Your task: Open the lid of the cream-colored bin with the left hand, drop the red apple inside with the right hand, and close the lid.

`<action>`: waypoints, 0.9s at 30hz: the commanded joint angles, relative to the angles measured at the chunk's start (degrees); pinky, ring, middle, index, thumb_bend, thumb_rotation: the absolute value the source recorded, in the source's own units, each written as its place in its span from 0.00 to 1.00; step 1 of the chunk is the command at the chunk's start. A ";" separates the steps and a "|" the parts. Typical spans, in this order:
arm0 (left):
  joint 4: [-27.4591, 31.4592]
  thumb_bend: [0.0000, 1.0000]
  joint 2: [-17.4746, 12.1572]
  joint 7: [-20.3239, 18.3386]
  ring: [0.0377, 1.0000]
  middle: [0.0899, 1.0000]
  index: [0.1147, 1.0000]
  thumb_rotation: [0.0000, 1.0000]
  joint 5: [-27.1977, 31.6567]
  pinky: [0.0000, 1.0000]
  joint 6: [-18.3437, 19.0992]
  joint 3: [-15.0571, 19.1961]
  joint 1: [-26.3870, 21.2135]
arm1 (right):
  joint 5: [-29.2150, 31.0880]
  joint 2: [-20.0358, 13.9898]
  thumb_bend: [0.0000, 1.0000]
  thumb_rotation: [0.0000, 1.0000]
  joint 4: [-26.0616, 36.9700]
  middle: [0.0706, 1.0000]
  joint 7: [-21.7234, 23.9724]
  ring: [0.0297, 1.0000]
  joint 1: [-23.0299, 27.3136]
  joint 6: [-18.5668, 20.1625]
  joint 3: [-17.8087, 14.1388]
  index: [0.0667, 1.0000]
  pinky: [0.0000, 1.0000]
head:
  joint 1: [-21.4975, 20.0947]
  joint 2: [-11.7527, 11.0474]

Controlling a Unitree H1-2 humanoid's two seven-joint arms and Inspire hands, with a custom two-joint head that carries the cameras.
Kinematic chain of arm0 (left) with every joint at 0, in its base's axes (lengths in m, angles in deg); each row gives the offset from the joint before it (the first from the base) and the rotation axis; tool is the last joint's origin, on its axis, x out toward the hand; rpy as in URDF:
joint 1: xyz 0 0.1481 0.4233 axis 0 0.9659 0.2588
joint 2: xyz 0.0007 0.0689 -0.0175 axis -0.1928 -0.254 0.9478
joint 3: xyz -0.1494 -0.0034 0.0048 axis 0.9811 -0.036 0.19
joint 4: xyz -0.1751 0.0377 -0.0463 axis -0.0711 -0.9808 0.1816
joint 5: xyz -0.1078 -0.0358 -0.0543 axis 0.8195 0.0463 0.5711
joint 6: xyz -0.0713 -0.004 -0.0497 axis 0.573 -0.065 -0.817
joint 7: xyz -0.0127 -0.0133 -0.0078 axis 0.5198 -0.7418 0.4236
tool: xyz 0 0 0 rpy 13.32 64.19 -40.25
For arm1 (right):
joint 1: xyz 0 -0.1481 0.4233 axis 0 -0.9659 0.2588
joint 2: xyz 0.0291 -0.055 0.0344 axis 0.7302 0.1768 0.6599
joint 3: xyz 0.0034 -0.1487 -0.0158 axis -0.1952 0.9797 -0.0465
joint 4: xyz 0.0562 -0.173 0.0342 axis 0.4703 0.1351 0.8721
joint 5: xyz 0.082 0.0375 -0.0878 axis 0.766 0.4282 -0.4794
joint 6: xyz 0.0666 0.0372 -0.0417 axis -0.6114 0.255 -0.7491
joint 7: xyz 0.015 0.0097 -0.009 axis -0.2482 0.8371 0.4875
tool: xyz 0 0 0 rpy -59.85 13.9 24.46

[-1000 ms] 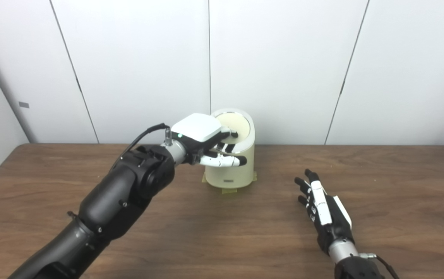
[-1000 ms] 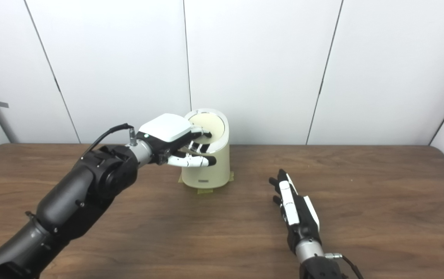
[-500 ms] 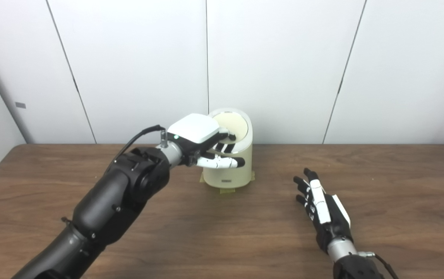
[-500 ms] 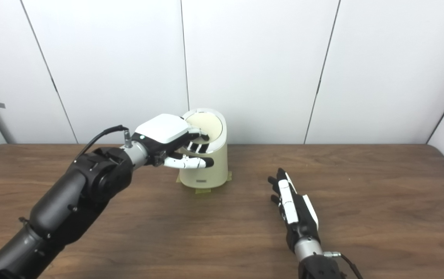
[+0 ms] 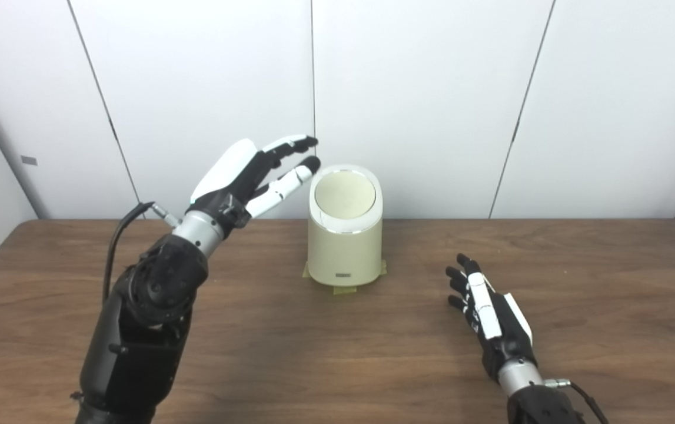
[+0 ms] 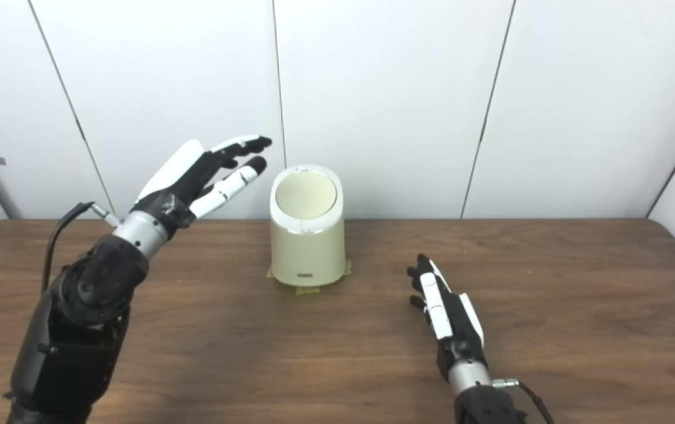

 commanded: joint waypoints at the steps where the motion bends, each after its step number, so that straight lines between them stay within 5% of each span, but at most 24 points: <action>1: 1.13 0.42 0.99 4.22 0.94 0.92 0.97 1.00 2.37 0.91 -2.88 1.38 1.00 | -1.94 -0.51 0.52 1.00 0.96 0.88 -0.37 0.92 2.07 -3.49 0.77 0.93 0.81 | -0.08 0.12; 5: 1.58 0.41 1.86 8.10 0.93 0.94 0.99 0.99 4.22 0.92 -5.57 2.25 6.14 | -3.00 -0.27 0.52 1.00 1.08 0.88 -1.31 0.91 1.70 -5.26 0.52 0.92 0.80 | -0.09 0.48; 12: 3.87 0.45 4.50 10.72 0.90 0.92 1.00 0.95 9.48 0.88 -4.03 3.97 13.82 | -2.43 0.99 0.49 0.89 1.27 0.89 -2.60 0.89 1.35 -8.19 -1.00 0.91 0.79 | -0.47 1.14; 17: 5.41 0.49 6.73 12.46 0.89 0.92 1.00 0.95 13.12 0.87 -3.14 5.27 18.65 | -1.65 1.86 0.47 0.80 3.98 0.88 -3.34 0.87 -0.09 -8.23 -2.13 0.89 0.78 | -1.23 2.02; 27: 5.17 0.53 7.96 17.24 0.90 0.92 0.98 1.00 15.16 0.95 -7.08 6.53 26.80 | 2.20 1.75 0.41 0.65 10.00 0.86 -2.03 0.87 -4.49 -7.79 -5.31 0.87 0.80 | -1.92 3.70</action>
